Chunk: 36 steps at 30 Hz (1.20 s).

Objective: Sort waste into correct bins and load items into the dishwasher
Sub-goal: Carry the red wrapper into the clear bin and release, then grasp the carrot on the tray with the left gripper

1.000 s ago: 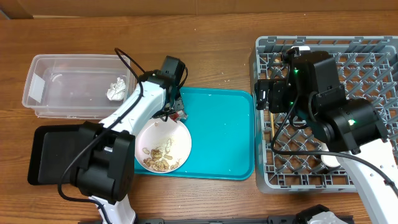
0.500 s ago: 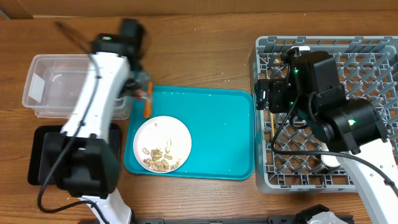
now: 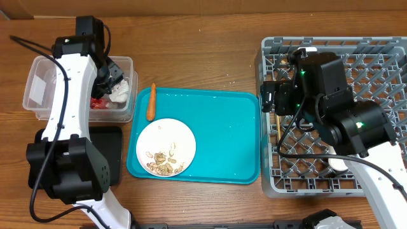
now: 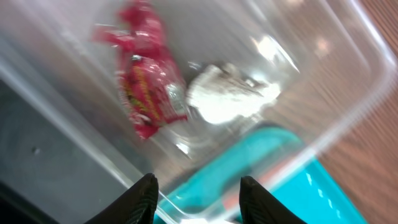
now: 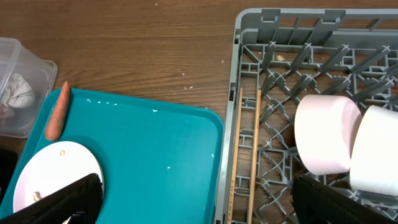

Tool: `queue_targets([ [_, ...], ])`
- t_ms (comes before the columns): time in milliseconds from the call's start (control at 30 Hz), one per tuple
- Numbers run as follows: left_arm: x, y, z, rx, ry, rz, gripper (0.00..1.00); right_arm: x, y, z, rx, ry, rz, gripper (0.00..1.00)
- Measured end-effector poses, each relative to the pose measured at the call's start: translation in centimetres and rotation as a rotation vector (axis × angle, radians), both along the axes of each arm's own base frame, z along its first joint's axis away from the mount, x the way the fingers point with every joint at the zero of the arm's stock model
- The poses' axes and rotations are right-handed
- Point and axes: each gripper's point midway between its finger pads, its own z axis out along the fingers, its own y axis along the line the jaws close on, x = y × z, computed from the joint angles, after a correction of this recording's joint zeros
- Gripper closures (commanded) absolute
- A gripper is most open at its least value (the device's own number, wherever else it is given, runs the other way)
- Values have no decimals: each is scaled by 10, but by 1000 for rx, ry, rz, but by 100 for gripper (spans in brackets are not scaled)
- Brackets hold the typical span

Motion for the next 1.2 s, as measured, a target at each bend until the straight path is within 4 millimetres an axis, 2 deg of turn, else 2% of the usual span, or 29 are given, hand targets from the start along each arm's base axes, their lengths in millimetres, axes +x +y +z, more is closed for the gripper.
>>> queue_targets([
  [133,10,-32,14,-12,-19,-218,50,0,0,0,0,-1,-1,0],
  [267,11,-91,16,16,-13,-473,36,0,0,0,0,0,0,0],
  [400,7,-150,2,81,-12,-667,30,0,0,0,0,0,-1,0],
  [500,3,-169,-22,135,29,-723,31,0,0,0,1,-1,0,0],
  [567,-1,-168,-44,167,85,-722,34,0,0,0,0,0,0,0],
  [700,-4,-151,-88,207,209,-681,42,0,0,0,0,0,0,0],
  [800,-6,-136,-110,219,272,-650,43,0,0,0,0,-1,0,0],
  [900,-6,-123,-119,228,303,-623,43,0,0,0,0,-1,0,0],
  [1033,-4,-114,-120,239,305,-597,43,0,0,0,0,0,0,0],
  [1200,-4,-113,-120,245,306,-597,41,0,0,0,0,-1,0,0],
])
